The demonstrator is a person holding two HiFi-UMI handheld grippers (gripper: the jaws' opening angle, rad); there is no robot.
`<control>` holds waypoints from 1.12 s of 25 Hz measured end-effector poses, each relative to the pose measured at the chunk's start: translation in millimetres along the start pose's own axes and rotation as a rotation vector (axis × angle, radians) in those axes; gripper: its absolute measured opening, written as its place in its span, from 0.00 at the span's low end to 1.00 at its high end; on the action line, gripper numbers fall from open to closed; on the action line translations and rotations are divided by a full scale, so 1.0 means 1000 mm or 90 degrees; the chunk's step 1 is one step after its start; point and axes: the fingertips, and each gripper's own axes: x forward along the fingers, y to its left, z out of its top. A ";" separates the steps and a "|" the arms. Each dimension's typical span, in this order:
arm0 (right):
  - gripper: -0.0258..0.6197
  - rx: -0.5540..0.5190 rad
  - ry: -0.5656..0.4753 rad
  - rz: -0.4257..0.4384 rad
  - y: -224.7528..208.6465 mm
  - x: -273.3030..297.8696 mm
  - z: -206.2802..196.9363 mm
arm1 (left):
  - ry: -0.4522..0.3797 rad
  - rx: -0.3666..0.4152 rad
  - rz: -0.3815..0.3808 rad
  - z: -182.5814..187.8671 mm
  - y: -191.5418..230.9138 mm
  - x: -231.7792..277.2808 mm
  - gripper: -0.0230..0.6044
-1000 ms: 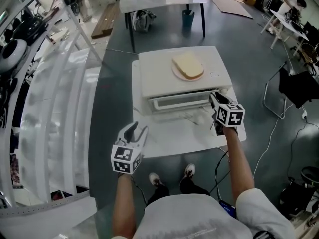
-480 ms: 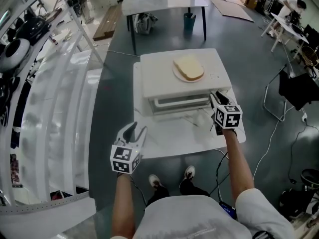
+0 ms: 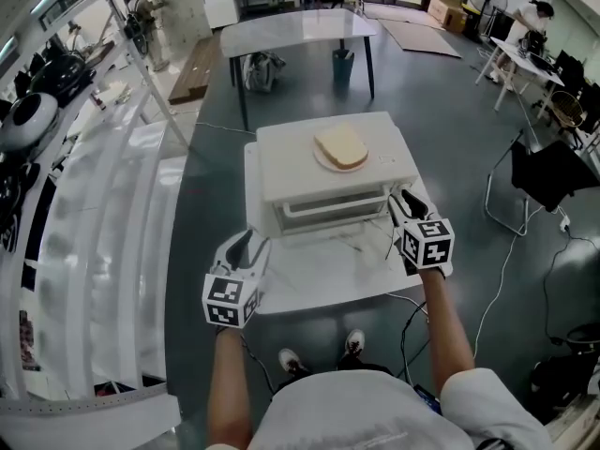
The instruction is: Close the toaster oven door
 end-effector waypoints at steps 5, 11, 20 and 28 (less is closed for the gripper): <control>0.24 -0.035 -0.041 0.004 0.012 -0.028 0.034 | -0.043 0.026 0.001 0.031 0.000 -0.002 0.28; 0.24 -0.072 -0.087 -0.007 0.027 -0.064 0.070 | -0.096 0.064 0.005 0.072 0.000 -0.015 0.23; 0.19 -0.122 -0.131 0.002 0.054 -0.101 0.105 | -0.178 0.107 0.012 0.124 -0.005 -0.038 0.13; 0.07 -0.141 -0.152 0.029 0.077 -0.106 0.125 | -0.183 0.153 0.005 0.143 -0.015 -0.041 0.07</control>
